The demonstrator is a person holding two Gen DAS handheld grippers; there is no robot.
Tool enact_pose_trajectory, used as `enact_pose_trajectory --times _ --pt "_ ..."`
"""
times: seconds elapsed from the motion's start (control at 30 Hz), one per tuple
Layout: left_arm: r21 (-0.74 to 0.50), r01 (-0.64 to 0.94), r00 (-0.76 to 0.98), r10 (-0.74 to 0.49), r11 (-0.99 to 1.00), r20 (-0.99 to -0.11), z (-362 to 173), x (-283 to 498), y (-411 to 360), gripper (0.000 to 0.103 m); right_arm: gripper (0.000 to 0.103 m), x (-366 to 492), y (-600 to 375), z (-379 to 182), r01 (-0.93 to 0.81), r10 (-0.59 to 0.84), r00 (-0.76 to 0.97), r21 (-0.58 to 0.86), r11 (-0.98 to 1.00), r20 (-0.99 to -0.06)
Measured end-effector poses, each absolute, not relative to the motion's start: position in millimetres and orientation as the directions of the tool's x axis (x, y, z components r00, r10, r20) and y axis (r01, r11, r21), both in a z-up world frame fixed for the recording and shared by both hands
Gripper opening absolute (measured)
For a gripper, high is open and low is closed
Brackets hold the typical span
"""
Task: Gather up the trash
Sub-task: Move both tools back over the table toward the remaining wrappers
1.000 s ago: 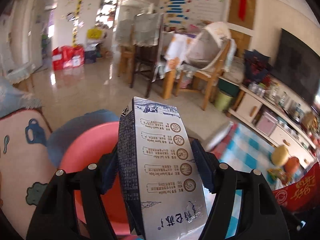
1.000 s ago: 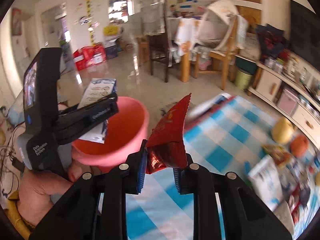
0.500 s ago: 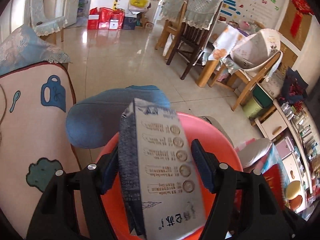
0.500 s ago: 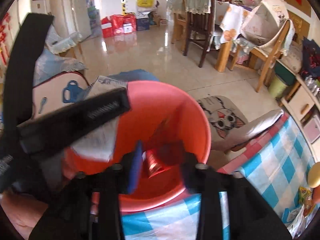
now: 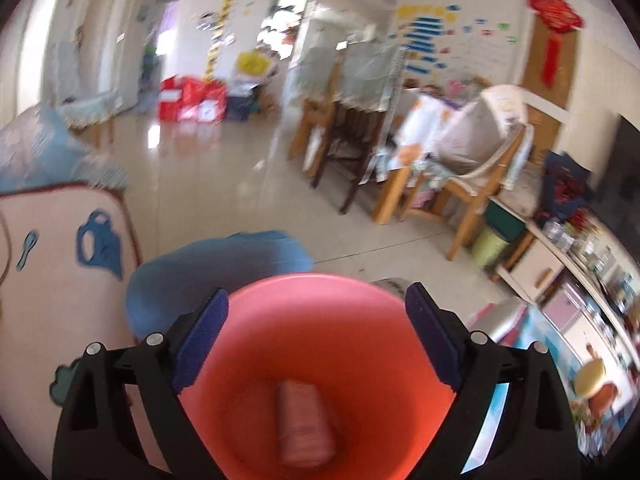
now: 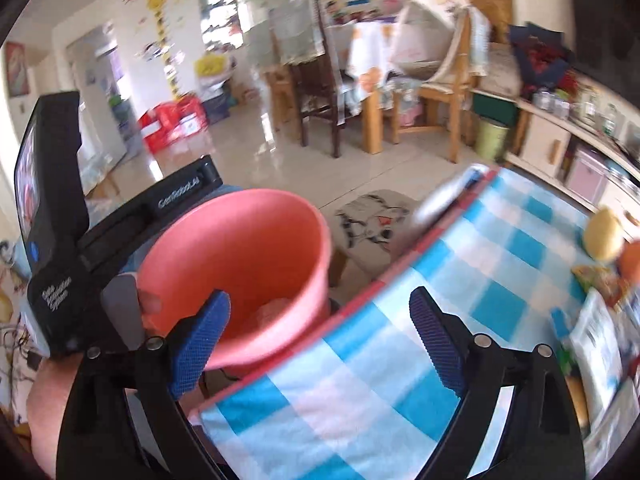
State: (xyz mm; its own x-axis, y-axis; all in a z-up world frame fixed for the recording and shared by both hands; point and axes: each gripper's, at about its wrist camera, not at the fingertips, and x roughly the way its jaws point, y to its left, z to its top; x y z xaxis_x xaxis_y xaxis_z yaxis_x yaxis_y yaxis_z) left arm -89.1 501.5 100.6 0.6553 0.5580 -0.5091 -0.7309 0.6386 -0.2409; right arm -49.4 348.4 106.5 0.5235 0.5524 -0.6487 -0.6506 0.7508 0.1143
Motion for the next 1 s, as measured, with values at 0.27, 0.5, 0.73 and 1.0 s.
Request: enact_pose_trajectory --times 0.27,0.5,0.73,1.0 --pt "-0.14 -0.565 0.771 0.459 0.813 -0.441 121 -68 443 0.091 0.098 -74 282 109 -0.573 0.46 0.657 0.001 0.819 -0.598" --pt "-0.158 -0.467 0.81 0.35 0.87 -0.47 126 -59 413 0.091 0.098 -86 232 111 -0.488 0.384 0.715 -0.025 0.872 -0.585" --pt "-0.246 -0.351 0.856 0.203 0.904 -0.476 123 -54 386 0.091 0.098 -87 193 107 -0.454 0.367 0.696 0.018 0.891 -0.617" --pt "-0.259 -0.242 0.857 0.081 0.935 -0.509 110 -37 353 0.091 0.098 -90 145 99 -0.419 0.37 0.699 0.069 0.905 -0.612"
